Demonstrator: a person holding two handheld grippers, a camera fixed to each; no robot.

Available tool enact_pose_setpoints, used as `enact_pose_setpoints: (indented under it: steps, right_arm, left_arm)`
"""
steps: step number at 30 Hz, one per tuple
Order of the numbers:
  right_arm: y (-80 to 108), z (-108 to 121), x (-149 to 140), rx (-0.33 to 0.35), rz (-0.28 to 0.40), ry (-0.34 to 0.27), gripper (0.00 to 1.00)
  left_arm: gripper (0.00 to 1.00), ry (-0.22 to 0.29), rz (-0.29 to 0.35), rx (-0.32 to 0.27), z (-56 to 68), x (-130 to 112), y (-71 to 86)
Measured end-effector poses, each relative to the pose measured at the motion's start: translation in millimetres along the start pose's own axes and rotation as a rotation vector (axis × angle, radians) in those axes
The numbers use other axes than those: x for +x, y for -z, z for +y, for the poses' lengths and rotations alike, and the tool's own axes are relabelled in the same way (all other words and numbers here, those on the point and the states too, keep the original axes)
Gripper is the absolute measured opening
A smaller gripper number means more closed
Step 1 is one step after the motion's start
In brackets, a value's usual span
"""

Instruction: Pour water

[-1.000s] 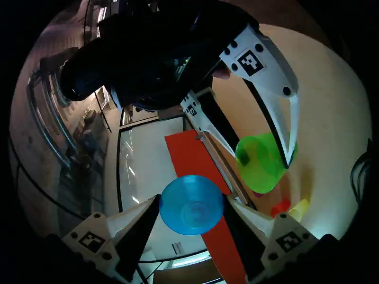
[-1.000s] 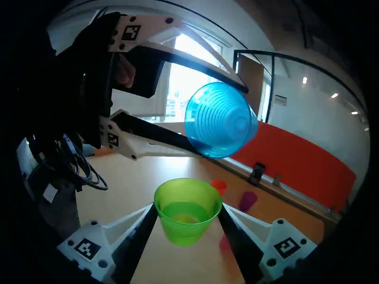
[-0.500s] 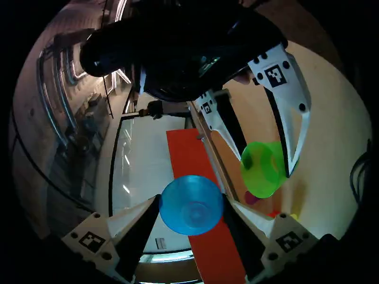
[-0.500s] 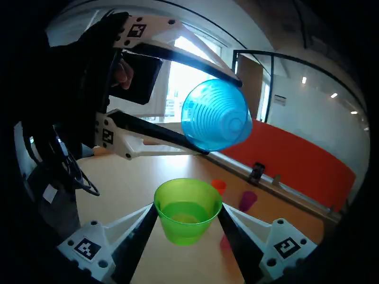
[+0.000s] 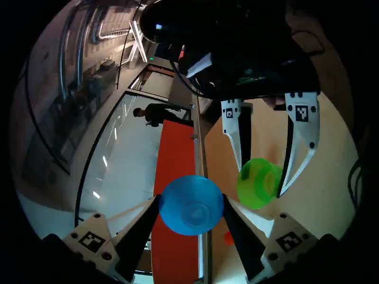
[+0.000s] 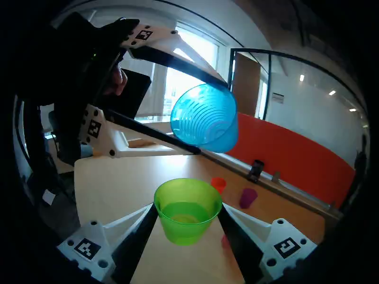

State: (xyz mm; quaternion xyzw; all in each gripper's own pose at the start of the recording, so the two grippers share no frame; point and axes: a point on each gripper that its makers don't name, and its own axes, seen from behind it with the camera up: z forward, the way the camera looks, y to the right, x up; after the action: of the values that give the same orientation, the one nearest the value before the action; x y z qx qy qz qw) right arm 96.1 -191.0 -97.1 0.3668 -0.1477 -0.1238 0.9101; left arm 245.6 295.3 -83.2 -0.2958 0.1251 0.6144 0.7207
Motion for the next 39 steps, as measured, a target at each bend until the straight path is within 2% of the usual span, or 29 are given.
enact_pose_setpoints:
  steps: [11, 18, 24, 30, 39]
  right_arm:
    - [-2.1, -1.6, -5.4, -0.016, -0.010, -0.016, 0.91]
    - [-4.6, -0.8, -5.8, -0.024, -0.012, -0.029, 0.91]
    - [-6.2, -0.3, -6.2, -0.028, -0.013, -0.032, 0.91]
    - [-7.2, 1.2, -7.3, -0.035, -0.016, -0.042, 0.91]
    - [-7.8, 3.6, -8.1, -0.047, -0.019, -0.048, 0.91]
  left_arm:
    - [0.90, 0.276, -0.037, -0.003, 4.0, -23.4, -4.5]
    - [0.90, 0.363, -0.062, -0.004, 12.2, -34.3, -1.4]
    - [0.90, 0.507, -0.083, 0.006, 14.1, -44.8, 2.2]
    - [0.90, 0.575, -0.107, 0.015, 17.5, -53.6, 8.3]
    - [0.90, 0.772, -0.154, 0.043, 23.5, -80.5, 15.5]
